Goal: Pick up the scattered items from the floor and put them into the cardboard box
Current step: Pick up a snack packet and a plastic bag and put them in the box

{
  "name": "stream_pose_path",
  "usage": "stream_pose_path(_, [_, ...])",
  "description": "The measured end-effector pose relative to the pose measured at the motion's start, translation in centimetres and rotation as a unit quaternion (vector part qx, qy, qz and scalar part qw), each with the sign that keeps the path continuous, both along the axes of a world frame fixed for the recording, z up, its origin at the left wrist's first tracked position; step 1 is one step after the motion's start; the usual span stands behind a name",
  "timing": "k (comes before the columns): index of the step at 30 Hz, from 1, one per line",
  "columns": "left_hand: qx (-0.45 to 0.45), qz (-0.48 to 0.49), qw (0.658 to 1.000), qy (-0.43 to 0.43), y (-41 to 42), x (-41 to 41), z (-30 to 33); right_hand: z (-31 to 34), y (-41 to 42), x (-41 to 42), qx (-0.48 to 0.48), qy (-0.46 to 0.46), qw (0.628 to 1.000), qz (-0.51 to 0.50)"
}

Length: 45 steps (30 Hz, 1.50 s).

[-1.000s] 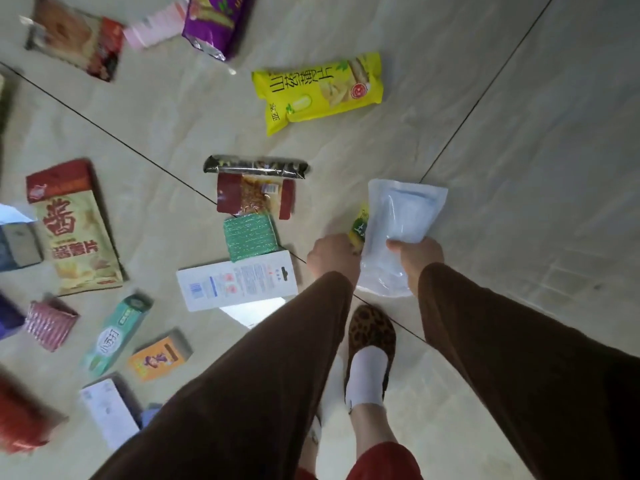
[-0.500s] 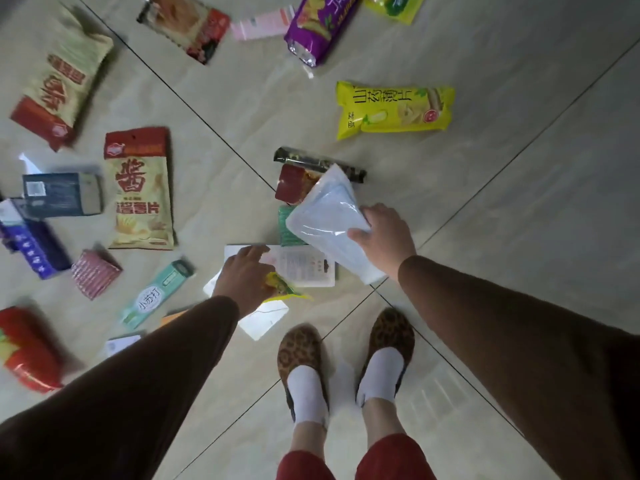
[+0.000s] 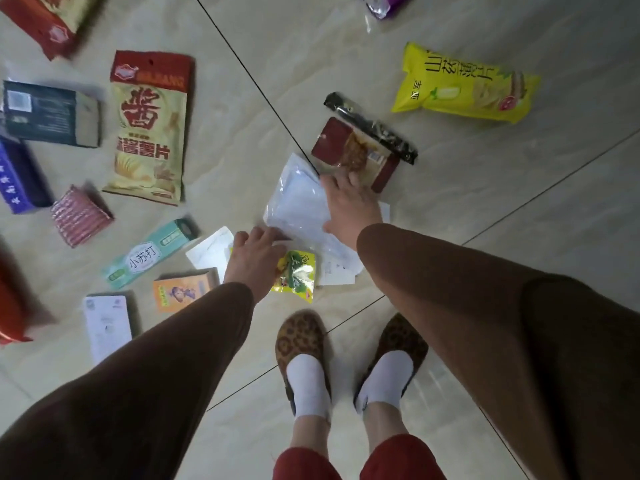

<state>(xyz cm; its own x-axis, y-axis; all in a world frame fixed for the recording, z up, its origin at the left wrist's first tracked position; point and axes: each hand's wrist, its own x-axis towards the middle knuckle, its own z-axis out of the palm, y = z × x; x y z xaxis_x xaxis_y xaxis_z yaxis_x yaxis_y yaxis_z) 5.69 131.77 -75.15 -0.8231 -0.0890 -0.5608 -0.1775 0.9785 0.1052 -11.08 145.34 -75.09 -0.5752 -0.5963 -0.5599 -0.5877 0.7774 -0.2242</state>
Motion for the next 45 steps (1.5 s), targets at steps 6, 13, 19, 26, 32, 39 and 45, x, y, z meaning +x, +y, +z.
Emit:
stream_pose_path(6, [0.073,0.127,0.985,-0.089,0.6,-0.3,-0.1,0.5,1.0,-1.6,0.062,-0.039,0.983,-0.169])
stream_pose_path(13, [0.095,0.182,0.968,-0.146,0.3,-1.1,4.8,5.4,4.8,-2.8,-0.106,-0.2,0.871,-0.435])
stream_pose_path(19, [0.144,0.372,0.911,-0.1,-1.2,-0.1,13.1,14.3,7.4,-1.5,-0.186,-0.159,0.855,-0.458])
stream_pose_path(26, [0.225,0.523,0.822,0.019,-2.7,6.1,22.7,23.2,5.6,4.8,-0.181,-0.174,0.885,-0.392])
stream_pose_path(32, [0.253,0.597,0.76,0.035,-6.7,16.4,29.5,29.8,0.0,12.8,-0.195,-0.194,0.888,-0.368])
stream_pose_path(39, [0.274,0.651,0.7,0.104,-14.4,29.3,34.6,34.9,-10.6,23.8,-0.192,-0.206,0.908,-0.311])
stream_pose_path(45, [0.27,0.662,0.691,0.108,-22.2,39.9,38.2,37.7,-20.2,35.0,-0.171,-0.209,0.921,-0.279])
